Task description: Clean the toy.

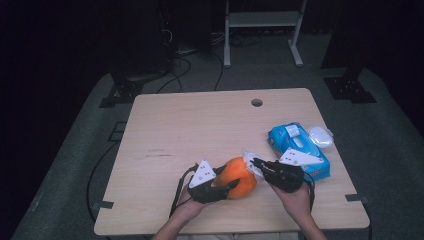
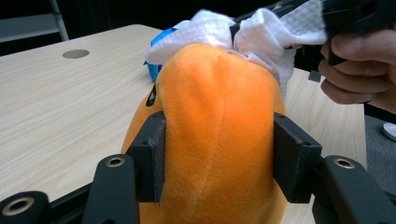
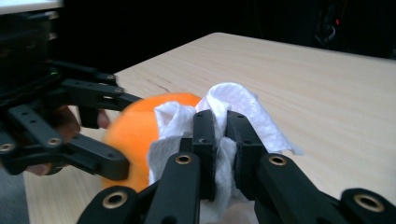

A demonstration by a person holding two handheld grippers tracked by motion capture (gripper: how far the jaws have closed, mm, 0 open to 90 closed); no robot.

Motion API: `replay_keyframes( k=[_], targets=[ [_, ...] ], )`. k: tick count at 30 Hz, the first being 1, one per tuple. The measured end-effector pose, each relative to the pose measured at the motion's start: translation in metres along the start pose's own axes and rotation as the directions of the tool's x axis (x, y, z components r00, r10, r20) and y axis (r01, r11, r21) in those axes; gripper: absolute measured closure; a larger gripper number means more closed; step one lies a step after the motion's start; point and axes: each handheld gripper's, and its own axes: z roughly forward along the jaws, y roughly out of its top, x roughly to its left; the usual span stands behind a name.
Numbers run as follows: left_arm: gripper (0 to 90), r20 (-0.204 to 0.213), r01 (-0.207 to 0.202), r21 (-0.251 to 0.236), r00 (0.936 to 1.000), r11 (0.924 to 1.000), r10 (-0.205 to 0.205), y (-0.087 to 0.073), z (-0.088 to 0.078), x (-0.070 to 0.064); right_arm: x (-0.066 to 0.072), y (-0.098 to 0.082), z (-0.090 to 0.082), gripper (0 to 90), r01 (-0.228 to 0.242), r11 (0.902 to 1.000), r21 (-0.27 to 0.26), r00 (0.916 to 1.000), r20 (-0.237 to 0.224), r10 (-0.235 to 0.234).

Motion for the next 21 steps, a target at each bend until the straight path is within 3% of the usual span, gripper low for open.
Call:
replay_keyframes(
  k=[2, 4, 6, 8, 10, 12, 14, 15, 19, 21],
  targets=[
    [44.9, 0.002, 0.003, 0.000, 1.0000, 1.0000, -0.003, 0.000, 0.002, -0.002, 0.009, 0.002, 0.000, 81.7, 0.029, 0.9996, -0.002, 0.9996, -0.008, -0.029],
    [44.9, -0.002, -0.006, 0.003, 1.0000, 1.0000, 0.006, 0.000, 0.002, -0.003, 0.023, 0.008, 0.004, 81.7, 0.071, 0.9974, -0.013, 0.9962, -0.048, -0.072],
    [44.6, 0.000, -0.011, 0.006, 0.9999, 0.9999, 0.011, -0.001, 0.001, -0.003, 0.030, 0.011, 0.008, 81.7, 0.123, 0.9924, -0.005, 0.9915, -0.042, -0.123],
    [40.0, 0.016, -0.010, 0.000, 0.9998, 0.9999, 0.010, -0.003, 0.001, -0.001, 0.022, 0.006, 0.010, 81.7, 0.079, 0.9969, 0.004, 0.9957, -0.049, -0.079],
    [29.9, 0.047, 0.008, -0.011, 0.9989, 0.9999, -0.007, -0.004, 0.002, 0.002, 0.012, -0.001, 0.009, 81.7, 0.067, 0.9975, 0.022, 0.9976, -0.016, -0.067],
    [19.7, 0.026, -0.003, 0.019, 0.9997, 0.9998, 0.003, -0.006, 0.005, 0.005, 0.005, -0.003, 0.005, 81.6, 0.037, 0.9992, 0.013, 0.9993, 0.006, -0.037],
    [22.5, 0.032, 0.007, 0.022, 0.9995, 0.9997, -0.008, -0.010, 0.009, 0.005, 0.006, -0.001, 0.002, 81.6, 0.038, 0.9992, 0.010, 0.9992, 0.014, -0.038],
    [24.1, 0.026, -0.008, 0.031, 0.9996, 0.9995, 0.007, -0.010, 0.010, 0.003, 0.010, 0.001, 0.003, 81.5, 0.049, 0.9988, 0.007, 0.9987, 0.009, -0.049],
    [33.2, 0.008, -0.040, 0.032, 0.9992, 0.9987, 0.040, -0.011, 0.013, -0.003, 0.032, 0.004, 0.012, 81.5, 0.121, 0.9925, 0.014, 0.9918, -0.043, -0.120],
    [40.8, -0.002, -0.053, 0.020, 0.9986, 0.9984, 0.053, -0.010, 0.010, -0.004, 0.029, 0.004, 0.013, 81.5, 0.132, 0.9910, 0.024, 0.9909, -0.029, -0.131]
  ],
)
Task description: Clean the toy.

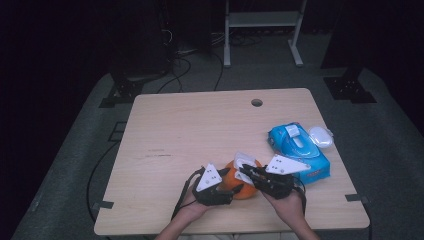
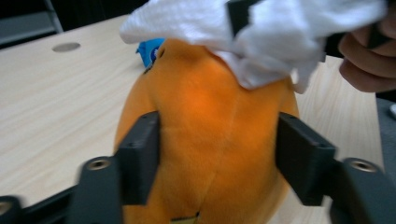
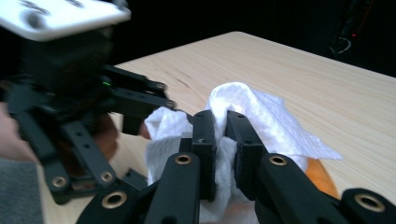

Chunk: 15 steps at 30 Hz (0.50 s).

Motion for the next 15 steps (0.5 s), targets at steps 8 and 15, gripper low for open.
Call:
replay_keyframes(
  k=[8, 15],
  targets=[
    [54.1, 0.018, -0.022, -0.016, 0.9996, 0.9996, 0.022, 0.010, -0.009, -0.002, -0.015, -0.003, -0.009, 81.4, -0.061, 0.9979, -0.020, 0.9974, 0.036, 0.062],
    [11.5, 0.024, -0.004, 0.022, 0.9997, 0.9998, 0.003, 0.006, 0.003, 0.001, -0.017, -0.008, -0.009, 81.5, -0.100, 0.9946, 0.027, 0.9945, -0.027, 0.101]
  ],
)
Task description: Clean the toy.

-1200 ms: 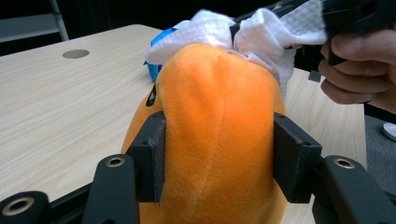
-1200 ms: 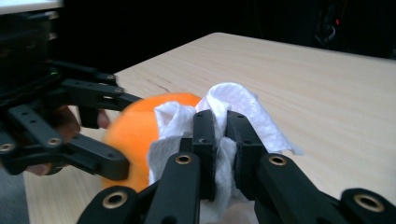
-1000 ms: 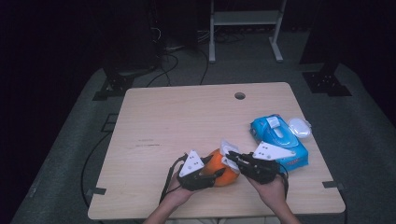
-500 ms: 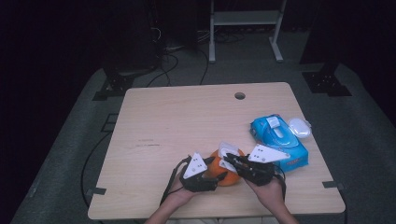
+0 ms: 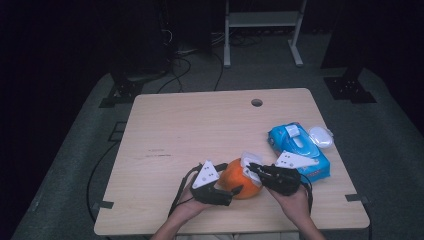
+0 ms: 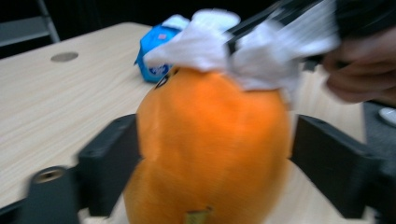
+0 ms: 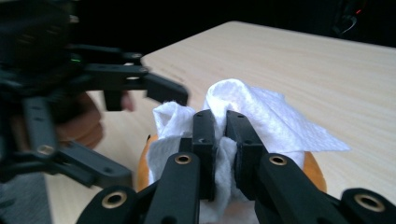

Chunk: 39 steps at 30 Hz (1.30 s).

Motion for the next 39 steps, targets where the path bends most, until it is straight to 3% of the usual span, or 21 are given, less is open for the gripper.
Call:
replay_keyframes(
  k=[2, 3, 5, 8, 11, 13, 15, 17, 18, 19, 21, 22, 24, 26, 27, 29, 31, 36, 39],
  targets=[
    [12.7, -0.006, -0.062, 0.021, 0.9981, 0.9979, 0.062, -0.007, 0.010, -0.007, 0.003, -0.001, -0.002, 81.5, 0.010, 0.9998, 0.016, 0.9999, -0.008, -0.010],
    [17.7, -0.025, -0.100, 0.015, 0.9947, 0.9949, 0.100, -0.009, 0.012, -0.012, 0.005, -0.002, -0.003, 81.4, 0.017, 0.9995, 0.027, 0.9998, -0.007, -0.017],
    [32.3, -0.044, -0.125, 0.004, 0.9912, 0.9922, 0.125, -0.006, 0.011, -0.017, 0.004, -0.004, -0.007, 81.5, 0.030, 0.9989, 0.035, 0.9994, 0.014, -0.031],
    [45.4, -0.085, -0.147, -0.017, 0.9857, 0.9889, 0.146, 0.002, 0.005, -0.018, -0.006, -0.003, -0.017, 81.5, -0.027, 0.9994, -0.023, 0.9995, 0.018, 0.027],
    [47.4, -0.182, -0.166, -0.018, 0.9702, 0.9860, 0.160, 0.006, -0.004, -0.013, -0.006, 0.002, -0.017, 81.4, -0.018, 0.9986, -0.049, 0.9993, 0.033, 0.020],
    [47.2, -0.207, -0.158, 0.004, 0.9659, 0.9875, 0.155, 0.006, -0.008, -0.008, -0.004, 0.003, -0.014, 81.4, -0.014, 0.9985, -0.054, 0.9993, 0.035, 0.016],
    [45.4, -0.168, -0.149, 0.056, 0.9732, 0.9873, 0.156, 0.001, -0.004, -0.009, -0.004, 0.002, -0.009, 81.4, -0.033, 0.9977, -0.059, 0.9991, 0.025, 0.035],
    [41.9, -0.138, -0.178, 0.061, 0.9730, 0.9821, 0.185, -0.002, 0.000, -0.018, -0.005, 0.001, -0.003, 81.3, -0.038, 0.9973, -0.063, 0.9988, 0.031, 0.040],
    [40.2, -0.100, -0.199, 0.070, 0.9737, 0.9776, 0.205, 0.000, 0.002, -0.024, -0.006, 0.000, -0.002, 81.3, -0.043, 0.9973, -0.060, 0.9985, 0.032, 0.045],
    [38.9, -0.063, -0.199, 0.067, 0.9772, 0.9778, 0.203, 0.002, 0.001, -0.027, -0.008, -0.002, 0.000, 81.3, -0.051, 0.9975, -0.049, 0.9979, 0.038, 0.053],
    [38.9, 0.019, -0.156, 0.024, 0.9877, 0.9875, 0.155, 0.007, -0.003, -0.029, -0.012, -0.009, 0.003, 81.3, -0.060, 0.9980, -0.019, 0.9965, 0.057, 0.061],
    [38.6, 0.035, -0.142, 0.003, 0.9892, 0.9898, 0.142, 0.010, -0.006, -0.028, -0.015, -0.014, 0.004, 81.3, -0.071, 0.9974, -0.005, 0.9953, 0.065, 0.072],
    [34.5, -0.016, -0.130, -0.013, 0.9914, 0.9915, 0.130, 0.012, -0.008, -0.023, -0.017, -0.020, 0.003, 81.3, -0.093, 0.9957, 0.008, 0.9947, 0.047, 0.092],
    [29.5, -0.060, -0.097, 0.003, 0.9935, 0.9953, 0.097, 0.009, -0.007, -0.015, -0.013, -0.020, 0.002, 81.3, -0.072, 0.9973, 0.014, 0.9974, 0.005, 0.072],
    [29.5, -0.049, -0.063, 0.022, 0.9968, 0.9978, 0.064, 0.004, -0.004, -0.011, -0.008, -0.018, 0.003, 81.3, -0.048, 0.9987, 0.018, 0.9988, -0.012, 0.048],
    [32.5, -0.035, -0.037, 0.025, 0.9987, 0.9990, 0.038, -0.002, -0.002, -0.009, -0.003, -0.015, 0.004, 81.3, -0.007, 0.9993, 0.035, 1.0000, 0.003, 0.007],
    [35.7, -0.019, -0.046, 0.042, 0.9988, 0.9981, 0.046, -0.001, -0.002, -0.011, -0.009, -0.016, 0.004, 81.2, -0.026, 0.9991, 0.033, 0.9995, 0.018, 0.026],
    [37.0, 0.020, -0.046, 0.070, 0.9988, 0.9965, 0.045, -0.003, -0.002, -0.014, -0.025, -0.024, -0.005, 81.2, -0.089, 0.9952, 0.040, 0.9908, 0.106, 0.085],
    [36.5, 0.030, -0.051, 0.074, 0.9984, 0.9960, 0.049, -0.002, -0.006, -0.012, -0.021, -0.024, -0.005, 81.2, -0.083, 0.9958, 0.040, 0.9931, 0.087, 0.079]
  ],
)
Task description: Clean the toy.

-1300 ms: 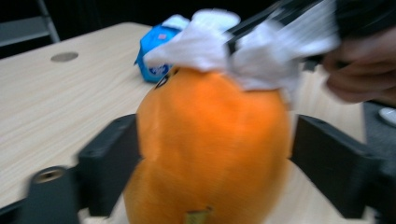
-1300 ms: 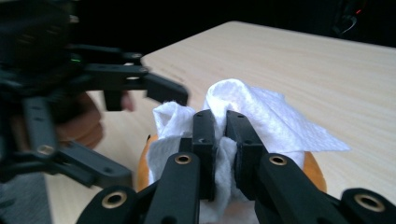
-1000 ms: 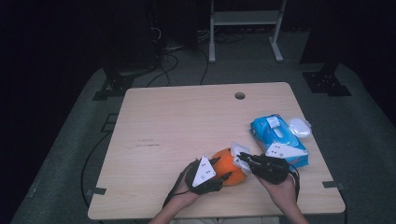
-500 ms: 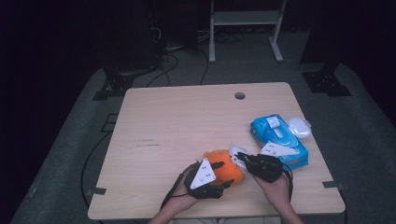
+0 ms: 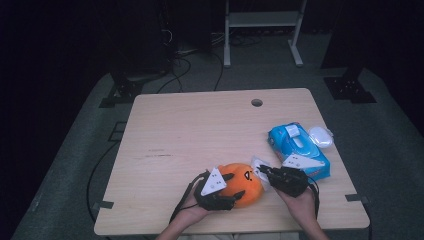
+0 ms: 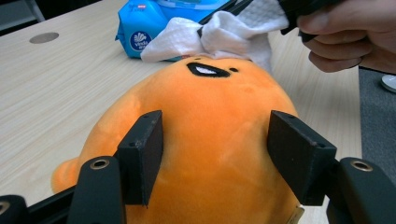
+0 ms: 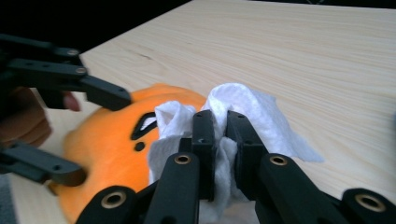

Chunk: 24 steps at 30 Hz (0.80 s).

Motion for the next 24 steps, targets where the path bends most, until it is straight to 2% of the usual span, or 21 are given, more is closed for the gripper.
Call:
replay_keyframes(
  k=[3, 4, 6, 8, 9, 11, 13, 16, 18, 19, 21, 22, 23, 24],
  targets=[
    [30.0, 0.008, 0.008, -0.054, 0.9999, 0.9985, -0.008, 0.007, -0.007, 0.005, 0.008, 0.000, 0.002, 81.3, 0.024, 0.9997, -0.004, 0.9992, -0.033, -0.024],
    [27.9, 0.005, 0.006, -0.065, 1.0000, 0.9979, -0.005, 0.010, -0.008, 0.007, 0.008, 0.000, 0.002, 81.3, 0.016, 0.9999, -0.007, 0.9988, -0.046, -0.016],
    [23.1, -0.004, -0.013, -0.060, 0.9999, 0.9981, 0.013, 0.013, -0.006, 0.009, 0.007, -0.001, 0.003, 81.3, -0.005, 0.9999, -0.015, 0.9975, -0.071, 0.004],
    [22.1, 0.010, -0.016, -0.022, 0.9998, 0.9996, 0.016, 0.011, 0.000, 0.009, 0.011, 0.000, 0.003, 81.3, 0.002, 0.9997, -0.022, 0.9951, -0.099, -0.004],
    [22.9, 0.017, -0.007, -0.004, 0.9998, 1.0000, 0.007, 0.008, 0.003, 0.009, 0.013, 0.000, 0.003, 81.2, 0.009, 0.9996, -0.027, 0.9938, -0.111, -0.012],
    [29.6, 0.029, 0.006, 0.005, 0.9996, 1.0000, -0.006, 0.003, 0.004, 0.009, 0.015, 0.001, 0.003, 81.2, 0.042, 0.9990, -0.013, 0.9944, -0.096, -0.043],
    [34.0, 0.037, 0.013, 0.016, 0.9992, 0.9998, -0.013, 0.004, 0.003, 0.009, 0.011, 0.001, 0.003, 81.1, 0.021, 0.9997, -0.009, 0.9957, -0.090, -0.022],
    [35.2, 0.052, 0.017, 0.025, 0.9985, 0.9995, -0.018, 0.003, 0.005, 0.007, 0.006, 0.000, 0.004, 81.1, -0.010, 0.9999, 0.004, 0.9969, -0.078, 0.010],
    [35.2, 0.067, 0.003, 0.034, 0.9977, 0.9994, -0.005, 0.002, 0.005, 0.005, 0.013, 0.001, 0.004, 81.1, 0.019, 0.9998, -0.003, 0.9971, -0.074, -0.019],
    [35.3, 0.075, -0.005, 0.035, 0.9971, 0.9994, 0.003, 0.002, 0.005, 0.004, 0.019, 0.003, 0.004, 81.1, 0.038, 0.9992, -0.010, 0.9955, -0.086, -0.039],
    [35.5, 0.073, -0.022, 0.039, 0.9971, 0.9990, 0.020, 0.002, 0.005, 0.000, 0.029, 0.008, 0.006, 81.1, 0.070, 0.9973, -0.020, 0.9910, -0.113, -0.072],
    [35.6, 0.067, -0.026, 0.041, 0.9975, 0.9988, 0.023, 0.002, 0.005, -0.001, 0.032, 0.009, 0.009, 81.0, 0.092, 0.9957, -0.008, 0.9901, -0.106, -0.092],
    [36.0, 0.065, -0.022, 0.039, 0.9977, 0.9990, 0.019, 0.002, 0.005, -0.001, 0.031, 0.009, 0.011, 81.1, 0.090, 0.9960, -0.002, 0.9908, -0.102, -0.089],
    [36.3, 0.069, -0.019, 0.038, 0.9975, 0.9991, 0.016, 0.002, 0.005, 0.000, 0.027, 0.008, 0.012, 81.0, 0.064, 0.9979, -0.002, 0.9924, -0.105, -0.064]
  ],
)
